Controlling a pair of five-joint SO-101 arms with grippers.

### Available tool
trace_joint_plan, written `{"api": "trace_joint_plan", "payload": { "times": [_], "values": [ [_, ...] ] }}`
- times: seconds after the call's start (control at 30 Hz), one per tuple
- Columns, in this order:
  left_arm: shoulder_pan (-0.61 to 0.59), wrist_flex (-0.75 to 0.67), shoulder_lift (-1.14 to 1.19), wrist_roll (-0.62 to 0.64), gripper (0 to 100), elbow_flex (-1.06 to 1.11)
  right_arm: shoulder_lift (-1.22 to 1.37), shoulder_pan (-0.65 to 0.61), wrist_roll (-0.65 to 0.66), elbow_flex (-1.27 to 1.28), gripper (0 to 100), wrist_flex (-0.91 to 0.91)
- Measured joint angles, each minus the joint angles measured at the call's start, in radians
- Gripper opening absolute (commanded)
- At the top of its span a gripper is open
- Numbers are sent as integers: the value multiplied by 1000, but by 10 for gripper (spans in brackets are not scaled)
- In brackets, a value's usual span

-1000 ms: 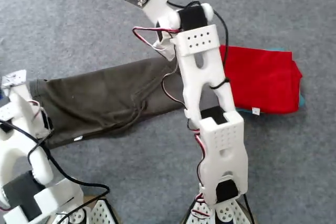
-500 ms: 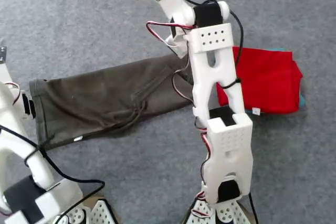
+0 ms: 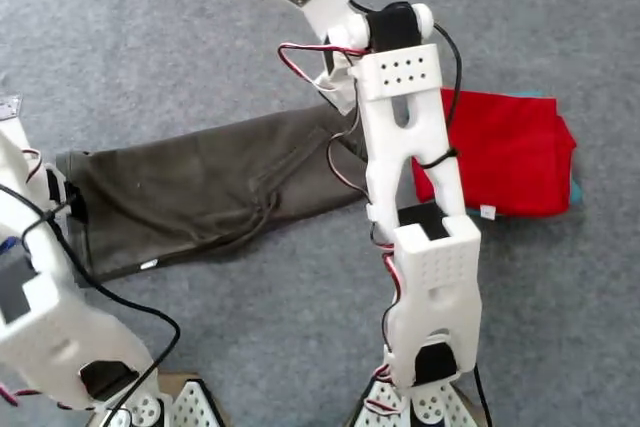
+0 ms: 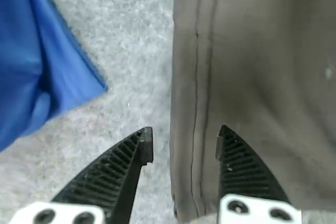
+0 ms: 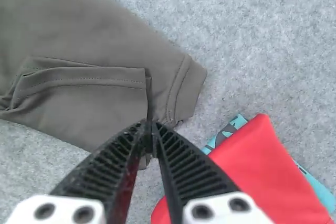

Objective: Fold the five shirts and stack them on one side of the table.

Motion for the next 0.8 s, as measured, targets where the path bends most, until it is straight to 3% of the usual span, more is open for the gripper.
{"api": "trace_joint_plan", "payload": {
  "times": [0.3,0.53,0.8],
  "values": [
    [0,0,189,5,215,-97,0,0,0,0,15,0],
    [25,48,292,6,36,-169,0,0,0,0,15,0],
    [57,132,385,41,29,-290,-63,0,0,0,15,0]
  ]
}}
